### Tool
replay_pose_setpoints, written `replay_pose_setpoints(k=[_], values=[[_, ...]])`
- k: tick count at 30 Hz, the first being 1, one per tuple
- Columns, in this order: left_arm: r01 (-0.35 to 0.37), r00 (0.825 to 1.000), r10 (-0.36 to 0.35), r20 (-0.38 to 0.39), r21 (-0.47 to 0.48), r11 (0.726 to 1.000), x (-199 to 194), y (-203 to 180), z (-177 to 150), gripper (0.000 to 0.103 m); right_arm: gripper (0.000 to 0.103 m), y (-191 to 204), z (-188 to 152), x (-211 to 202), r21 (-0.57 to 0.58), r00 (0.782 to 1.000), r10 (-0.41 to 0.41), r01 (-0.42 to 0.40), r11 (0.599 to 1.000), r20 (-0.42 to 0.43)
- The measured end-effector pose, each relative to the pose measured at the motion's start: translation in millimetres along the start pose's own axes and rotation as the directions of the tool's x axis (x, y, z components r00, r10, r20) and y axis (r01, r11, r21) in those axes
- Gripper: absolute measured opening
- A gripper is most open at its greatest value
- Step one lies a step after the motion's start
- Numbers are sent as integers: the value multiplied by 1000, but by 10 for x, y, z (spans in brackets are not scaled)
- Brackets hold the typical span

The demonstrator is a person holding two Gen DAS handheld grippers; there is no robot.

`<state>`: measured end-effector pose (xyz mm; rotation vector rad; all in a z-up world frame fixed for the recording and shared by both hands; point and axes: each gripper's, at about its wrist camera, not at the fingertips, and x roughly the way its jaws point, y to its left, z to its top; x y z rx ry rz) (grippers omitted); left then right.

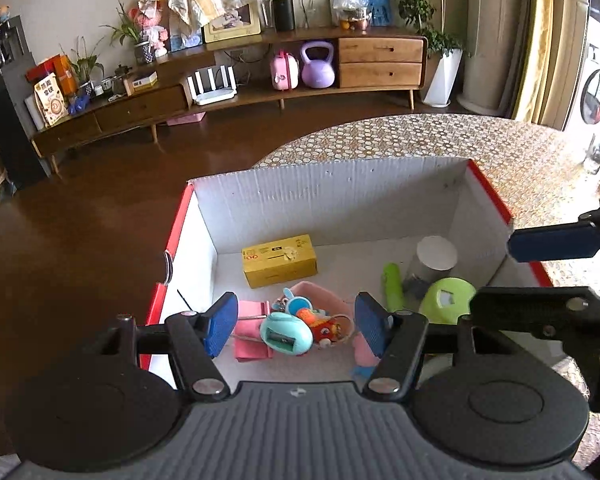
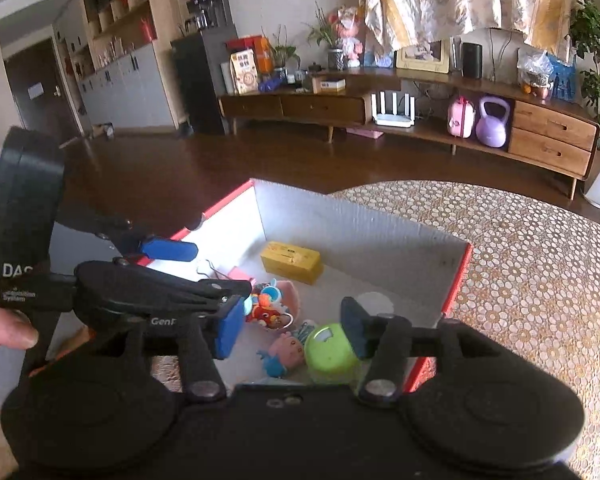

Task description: Organize rigid objects

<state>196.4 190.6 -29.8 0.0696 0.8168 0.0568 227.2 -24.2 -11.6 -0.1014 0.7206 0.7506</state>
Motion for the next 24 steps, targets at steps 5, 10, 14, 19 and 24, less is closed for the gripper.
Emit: replay_pose_setpoints(k=[5, 10, 14, 19, 24], values=[[3, 999, -2, 39, -22, 1000, -190, -28, -58, 65, 68, -30, -82, -205, 6, 999, -5, 5, 1000, 43], [25, 996, -20, 85, -64, 998, -375, -23, -106, 71, 78, -4, -184, -345, -8, 996, -7, 8, 1000, 85], [21, 993, -13, 117, -71, 997, -506, -56, -144, 72, 88, 27, -243, -445, -5, 993, 8, -8, 1000, 120], [37, 989, -23, 149, -90, 995, -634, -76, -195, 75, 100, 34, -297, -566, -2, 989, 20, -20, 1000, 148], [41, 985, -26, 171, -84, 996, -741, -140, -270, 82, 103, 14, -353, -683, 19, 983, 18, -22, 1000, 182]])
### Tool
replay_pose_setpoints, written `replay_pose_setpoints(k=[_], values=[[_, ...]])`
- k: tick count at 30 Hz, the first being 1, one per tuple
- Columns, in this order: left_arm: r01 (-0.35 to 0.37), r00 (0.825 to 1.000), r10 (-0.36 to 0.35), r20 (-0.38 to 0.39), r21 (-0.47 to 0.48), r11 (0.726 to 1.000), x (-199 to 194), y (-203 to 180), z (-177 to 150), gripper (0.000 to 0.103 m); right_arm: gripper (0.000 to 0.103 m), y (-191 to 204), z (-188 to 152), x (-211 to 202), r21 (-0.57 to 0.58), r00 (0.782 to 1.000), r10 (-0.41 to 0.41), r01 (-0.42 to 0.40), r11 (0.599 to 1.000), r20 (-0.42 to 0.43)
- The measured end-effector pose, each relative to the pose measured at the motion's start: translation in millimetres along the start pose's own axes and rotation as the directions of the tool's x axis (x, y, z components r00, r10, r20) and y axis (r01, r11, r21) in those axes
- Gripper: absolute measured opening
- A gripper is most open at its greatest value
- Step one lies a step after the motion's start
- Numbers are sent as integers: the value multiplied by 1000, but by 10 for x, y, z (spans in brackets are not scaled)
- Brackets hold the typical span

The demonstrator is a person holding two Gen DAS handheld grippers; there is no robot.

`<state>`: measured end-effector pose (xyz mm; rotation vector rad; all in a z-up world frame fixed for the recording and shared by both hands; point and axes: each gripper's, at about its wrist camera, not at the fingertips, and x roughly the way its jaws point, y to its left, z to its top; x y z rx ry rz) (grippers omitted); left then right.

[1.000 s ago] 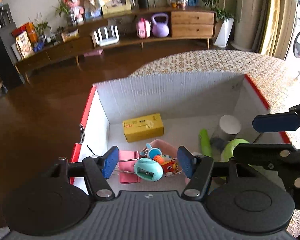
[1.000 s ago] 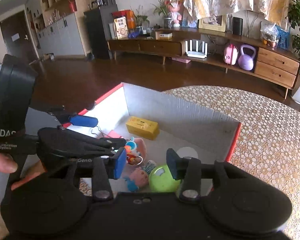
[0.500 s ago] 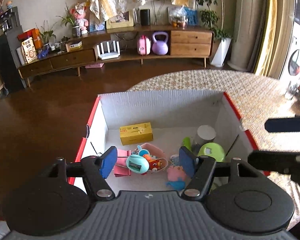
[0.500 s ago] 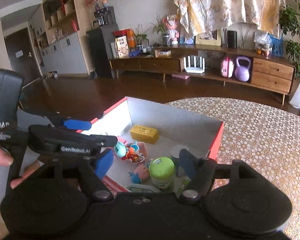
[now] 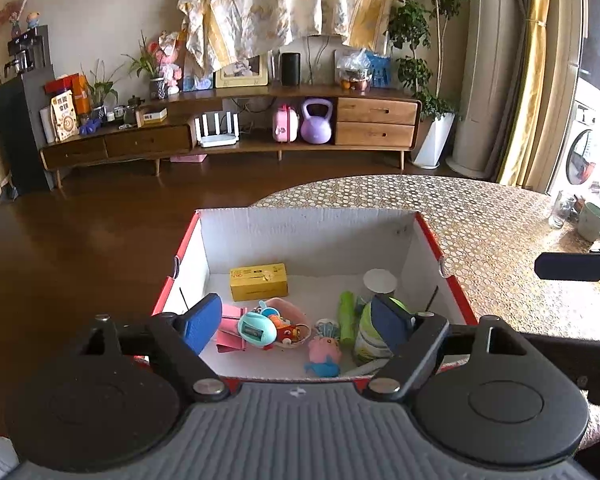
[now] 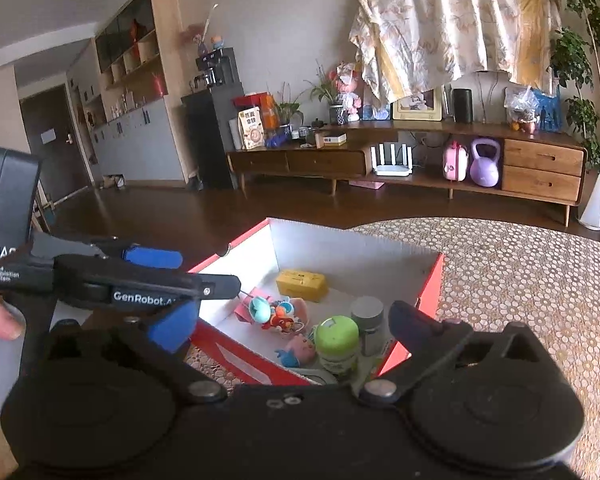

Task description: Organize rigid objects

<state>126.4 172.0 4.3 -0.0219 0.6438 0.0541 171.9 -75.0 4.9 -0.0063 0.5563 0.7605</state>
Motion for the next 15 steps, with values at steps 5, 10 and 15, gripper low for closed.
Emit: replay_pose_setpoints(k=[5, 10, 15], values=[[13, 1000, -12, 7, -19, 1000, -80, -45, -52, 86, 103, -26, -47, -107, 23, 999, 2, -3, 1000, 41], [6, 1000, -6, 17, -39, 999, -144, -46, -94, 100, 103, -44, -85, -197, 32, 997, -21, 19, 999, 72], [16, 999, -14, 37, -43, 999, -244, -69, -118, 100, 103, -46, -118, -260, 66, 996, -26, 20, 998, 85]])
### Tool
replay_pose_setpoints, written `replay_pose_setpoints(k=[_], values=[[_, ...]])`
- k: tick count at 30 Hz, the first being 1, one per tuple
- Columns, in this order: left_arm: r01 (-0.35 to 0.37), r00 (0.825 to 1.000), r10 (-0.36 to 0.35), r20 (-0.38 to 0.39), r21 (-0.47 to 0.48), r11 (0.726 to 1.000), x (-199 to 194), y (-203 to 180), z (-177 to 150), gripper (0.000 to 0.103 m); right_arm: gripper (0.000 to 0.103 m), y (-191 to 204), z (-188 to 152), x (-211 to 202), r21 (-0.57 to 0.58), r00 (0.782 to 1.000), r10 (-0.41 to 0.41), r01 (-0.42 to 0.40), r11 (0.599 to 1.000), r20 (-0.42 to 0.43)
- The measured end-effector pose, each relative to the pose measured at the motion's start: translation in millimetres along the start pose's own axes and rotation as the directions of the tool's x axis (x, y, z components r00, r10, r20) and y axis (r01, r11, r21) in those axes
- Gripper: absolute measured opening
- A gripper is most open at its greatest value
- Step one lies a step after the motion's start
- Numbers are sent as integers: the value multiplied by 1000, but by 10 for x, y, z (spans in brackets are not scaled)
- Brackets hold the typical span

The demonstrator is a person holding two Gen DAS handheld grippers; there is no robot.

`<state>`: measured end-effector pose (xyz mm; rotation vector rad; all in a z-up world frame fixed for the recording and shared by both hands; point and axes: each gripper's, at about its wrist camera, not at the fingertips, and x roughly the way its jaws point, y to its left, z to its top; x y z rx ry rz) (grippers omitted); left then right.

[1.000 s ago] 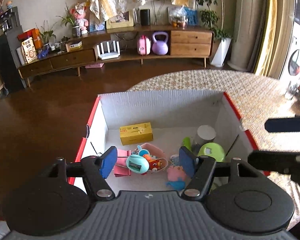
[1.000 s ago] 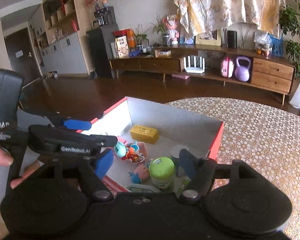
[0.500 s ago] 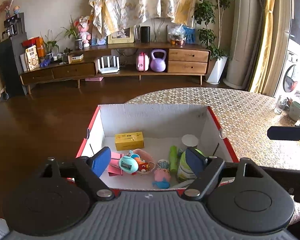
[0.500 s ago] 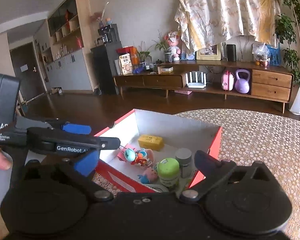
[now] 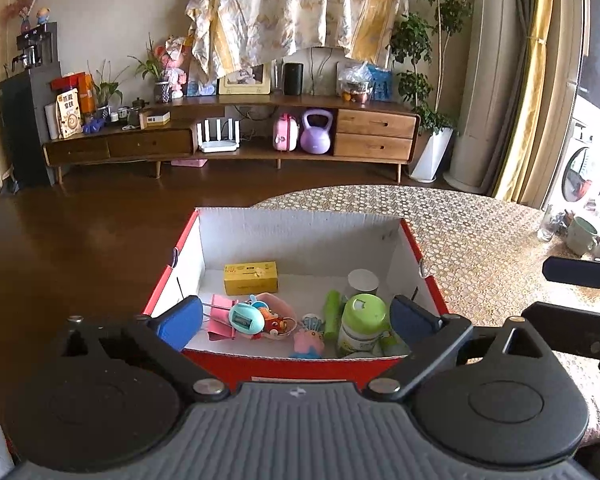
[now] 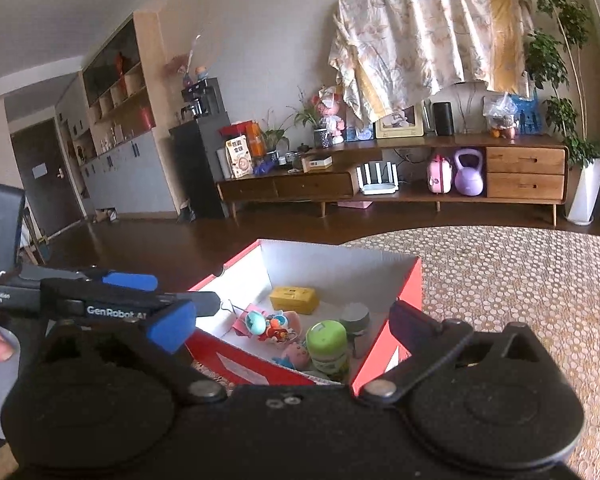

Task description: Organize rigid objects

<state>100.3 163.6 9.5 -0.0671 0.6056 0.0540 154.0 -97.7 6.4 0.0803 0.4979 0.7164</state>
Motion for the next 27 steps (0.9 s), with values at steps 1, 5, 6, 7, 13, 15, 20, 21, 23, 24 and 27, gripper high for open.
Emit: replay_pose_setpoints(k=[1, 5, 6, 7, 13, 15, 20, 21, 23, 24, 27], values=[[2, 1000, -2, 4, -2, 1000, -24, -8, -6, 100, 103, 5, -5, -5, 3, 1000, 0, 0, 1000, 0], [-5, 1000, 5, 24, 4, 1000, -115, -49, -16, 100, 103, 2, -16, -25, -1, 1000, 5, -5, 1000, 2], [-12, 1000, 12, 29, 8, 1000, -134, -61, -17, 100, 103, -1, -22, -38, -2, 1000, 6, -6, 1000, 4], [-16, 999, 16, 32, 11, 1000, -150, -71, -15, 100, 103, 6, -22, -48, -3, 1000, 7, -7, 1000, 8], [-69, 997, 67, 34, 52, 996, -185, -159, -28, 101, 103, 8, -17, -89, -4, 1000, 8, -8, 1000, 22], [-63, 998, 61, 30, 58, 996, -189, -173, -34, 101, 103, 14, -21, -97, -2, 1000, 5, -5, 1000, 24], [-55, 998, 54, 21, 50, 997, -192, -192, -37, 101, 103, 3, -3, -125, 2, 1000, 3, -4, 1000, 27], [-57, 998, 57, 20, 49, 997, -192, -196, -38, 101, 103, 3, -2, -128, 3, 1000, 4, -4, 1000, 28], [-57, 998, 56, 20, 51, 997, -201, -208, -49, 101, 103, -2, -1, -127, 0, 1000, 3, -3, 1000, 26], [-58, 998, 57, 16, 50, 997, -198, -203, -47, 101, 103, -4, 0, -130, 0, 1000, 1, -1, 1000, 27], [-52, 999, 52, 2, 36, 998, -182, -201, -54, 101, 103, -32, -6, -177, 0, 1000, -10, 10, 1000, 29]])
